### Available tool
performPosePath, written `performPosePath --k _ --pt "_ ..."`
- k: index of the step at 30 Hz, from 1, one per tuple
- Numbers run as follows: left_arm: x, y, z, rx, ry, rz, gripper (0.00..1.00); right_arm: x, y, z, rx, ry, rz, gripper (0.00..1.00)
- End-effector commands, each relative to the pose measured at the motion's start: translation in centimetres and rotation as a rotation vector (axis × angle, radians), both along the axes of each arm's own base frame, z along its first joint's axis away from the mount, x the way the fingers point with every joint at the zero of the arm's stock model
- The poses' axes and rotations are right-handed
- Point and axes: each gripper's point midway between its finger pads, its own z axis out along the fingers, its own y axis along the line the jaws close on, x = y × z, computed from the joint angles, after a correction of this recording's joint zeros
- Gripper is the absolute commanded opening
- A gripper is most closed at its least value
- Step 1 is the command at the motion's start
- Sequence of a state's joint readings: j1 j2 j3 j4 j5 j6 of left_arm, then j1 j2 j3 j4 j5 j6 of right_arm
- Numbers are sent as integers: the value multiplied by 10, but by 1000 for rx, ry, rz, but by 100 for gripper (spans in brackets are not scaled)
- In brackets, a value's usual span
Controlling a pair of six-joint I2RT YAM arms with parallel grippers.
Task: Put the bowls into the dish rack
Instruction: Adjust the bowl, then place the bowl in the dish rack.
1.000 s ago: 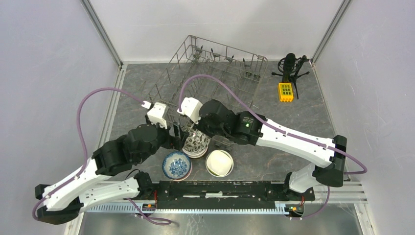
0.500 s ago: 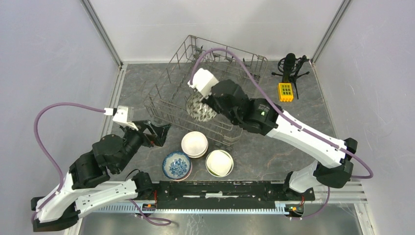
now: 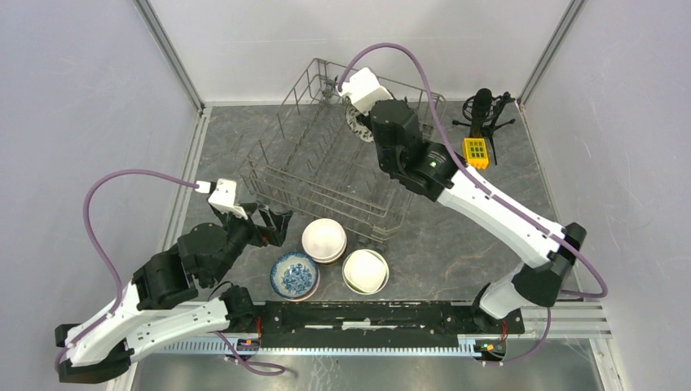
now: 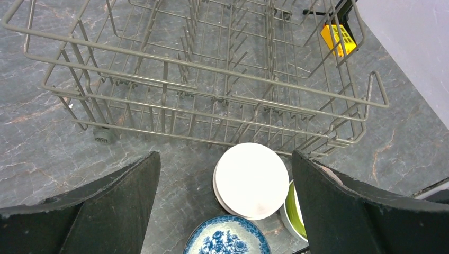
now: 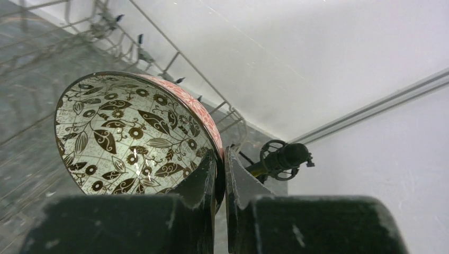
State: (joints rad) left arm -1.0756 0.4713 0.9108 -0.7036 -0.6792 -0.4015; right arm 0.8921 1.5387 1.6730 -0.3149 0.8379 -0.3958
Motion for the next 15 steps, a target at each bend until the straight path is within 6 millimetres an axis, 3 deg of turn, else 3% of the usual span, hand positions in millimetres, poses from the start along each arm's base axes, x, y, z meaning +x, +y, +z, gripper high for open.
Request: performPosePath --k 1,10,15 --pt "3 0 5 25 -35 1 98 34 -16 13 -29 -107 -118 0" --pt "5 1 -6 70 -17 8 98 109 -48 -18 -178 -150 -224 0" --pt "8 -1 -10 94 -8 17 98 144 -55 -39 -212 -163 -240 0"
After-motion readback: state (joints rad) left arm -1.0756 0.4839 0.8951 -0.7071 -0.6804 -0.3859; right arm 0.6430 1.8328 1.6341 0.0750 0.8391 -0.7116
